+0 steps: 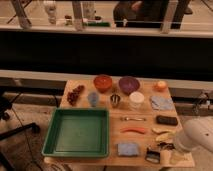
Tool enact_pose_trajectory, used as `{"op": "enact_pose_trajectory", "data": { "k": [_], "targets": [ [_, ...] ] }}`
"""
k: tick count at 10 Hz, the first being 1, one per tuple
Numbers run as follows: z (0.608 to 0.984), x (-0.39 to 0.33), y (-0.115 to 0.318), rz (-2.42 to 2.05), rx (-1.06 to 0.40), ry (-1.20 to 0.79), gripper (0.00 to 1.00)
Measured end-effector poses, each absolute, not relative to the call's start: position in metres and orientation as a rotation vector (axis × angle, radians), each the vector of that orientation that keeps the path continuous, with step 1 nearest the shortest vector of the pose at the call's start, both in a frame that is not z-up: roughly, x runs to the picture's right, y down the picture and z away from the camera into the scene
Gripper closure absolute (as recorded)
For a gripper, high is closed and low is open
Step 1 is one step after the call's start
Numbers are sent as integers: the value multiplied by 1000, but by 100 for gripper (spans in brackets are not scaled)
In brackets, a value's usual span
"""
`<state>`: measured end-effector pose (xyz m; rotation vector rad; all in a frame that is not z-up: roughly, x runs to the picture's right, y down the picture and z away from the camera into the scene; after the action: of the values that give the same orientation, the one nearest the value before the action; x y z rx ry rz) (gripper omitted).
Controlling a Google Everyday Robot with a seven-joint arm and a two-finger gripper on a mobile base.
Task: Place brush in metal cup
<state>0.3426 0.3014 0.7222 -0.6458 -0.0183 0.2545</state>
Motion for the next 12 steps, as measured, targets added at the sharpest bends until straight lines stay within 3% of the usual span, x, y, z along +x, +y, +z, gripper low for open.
{"op": "enact_pose_trajectory", "data": {
  "k": [7, 12],
  "targets": [
    [744, 323, 320, 242, -683, 9, 21],
    [747, 340, 323, 269, -688, 49, 44]
  ]
}}
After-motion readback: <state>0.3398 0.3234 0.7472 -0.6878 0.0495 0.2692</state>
